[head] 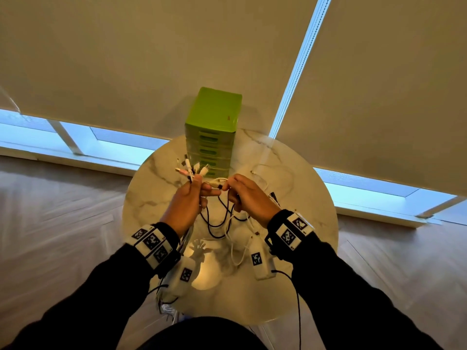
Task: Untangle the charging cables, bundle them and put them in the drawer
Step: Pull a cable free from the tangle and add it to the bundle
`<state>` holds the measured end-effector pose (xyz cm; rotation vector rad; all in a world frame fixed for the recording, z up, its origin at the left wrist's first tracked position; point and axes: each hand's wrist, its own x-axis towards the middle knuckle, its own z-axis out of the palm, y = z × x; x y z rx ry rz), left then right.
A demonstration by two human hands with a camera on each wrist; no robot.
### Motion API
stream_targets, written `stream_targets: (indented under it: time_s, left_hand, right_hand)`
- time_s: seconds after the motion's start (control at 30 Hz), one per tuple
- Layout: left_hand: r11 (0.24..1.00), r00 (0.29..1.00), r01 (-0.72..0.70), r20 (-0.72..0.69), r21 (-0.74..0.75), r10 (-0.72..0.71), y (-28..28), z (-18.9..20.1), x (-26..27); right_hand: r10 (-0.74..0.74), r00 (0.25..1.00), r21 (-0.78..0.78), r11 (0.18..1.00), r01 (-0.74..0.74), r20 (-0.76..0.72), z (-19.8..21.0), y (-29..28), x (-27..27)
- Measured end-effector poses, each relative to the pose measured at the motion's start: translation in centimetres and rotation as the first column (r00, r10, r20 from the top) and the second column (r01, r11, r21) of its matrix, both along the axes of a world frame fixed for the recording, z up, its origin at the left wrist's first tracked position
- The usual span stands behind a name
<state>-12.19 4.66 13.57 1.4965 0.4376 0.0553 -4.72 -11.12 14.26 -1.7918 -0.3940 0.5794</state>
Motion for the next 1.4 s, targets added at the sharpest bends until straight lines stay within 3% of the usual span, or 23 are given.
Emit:
stream_targets:
  time_s: [0.1, 0.2, 0.27, 0.5, 0.67, 0.83, 0.93, 1.03, 1.2, 1.3, 1.4]
  left_hand:
    - [0.998, 0.999, -0.049, 0.020, -0.049, 0.050, -0.4, -0.2, 0.1]
    - [0.998, 0.999, -0.024, 0.042, -0.056, 0.026, -1.0, 0.1, 0.1]
    - [0.999, 0.997, -0.029, 0.072, -0.044, 0.032, -1.4, 0.4, -0.2]
    - [0.985, 0.988, 0.101, 0.128, -0.142, -0.083, -2.4, 0.7, -1.4]
    - [0.985, 0.992, 0.031, 0.126, -0.169, -0.010, -2.0, 0.3, -1.0]
    - [0.994, 0.980, -0.079, 0.177, -0.076, 0.091, -2.8, 0.1, -0.7]
    - [0.985, 0.974, -0.157, 0.156, -0.071, 0.167, -2.3, -0.4, -0.4]
    - [0.954, 0.969, -0.178, 0.124, -0.241, 0.212, -1.6, -0.4, 0.0]
    - [0.836, 0.910, -0.239, 0.185, -0.495, 0.370, -0.1, 1.6, 1.4]
    - [0.797, 0.899, -0.179, 0.234, -0.577, 0.371, 1.7, 3.7, 1.8]
    - [0.782, 0.879, -0.164, 0.271, -0.602, 0.393, 3.3, 5.2, 2.0]
  right_hand:
    - [0.017, 0.990, 0.019, 1.000, -0.019, 0.142, -0.1, 0.7, -1.4]
    - [-0.118, 0.965, -0.014, 0.992, 0.125, 0.232, -0.8, 0.8, -1.1]
    - [-0.224, 0.957, -0.025, 0.972, 0.232, 0.184, -1.8, 0.4, -0.1]
    - [-0.313, 0.945, -0.050, 0.947, 0.319, 0.089, -2.1, -0.4, 1.2]
    - [-0.147, 0.958, -0.053, 0.985, 0.164, 0.244, -1.3, -0.4, -0.2]
    - [0.008, 0.896, -0.082, 0.996, 0.032, 0.443, 0.3, 1.3, -3.3]
    - [0.143, 0.855, -0.182, 0.982, -0.057, 0.500, 0.1, 1.6, -4.4]
    - [0.227, 0.868, -0.198, 0.968, -0.152, 0.442, -0.1, 1.1, -5.4]
    - [0.297, 0.940, -0.121, 0.953, -0.279, 0.170, -3.5, -0.8, -6.0]
    - [0.397, 0.916, -0.258, 0.893, -0.370, 0.059, -7.0, -2.7, -5.0]
    - [0.390, 0.920, -0.399, 0.849, -0.346, 0.033, -9.5, -5.0, -3.3]
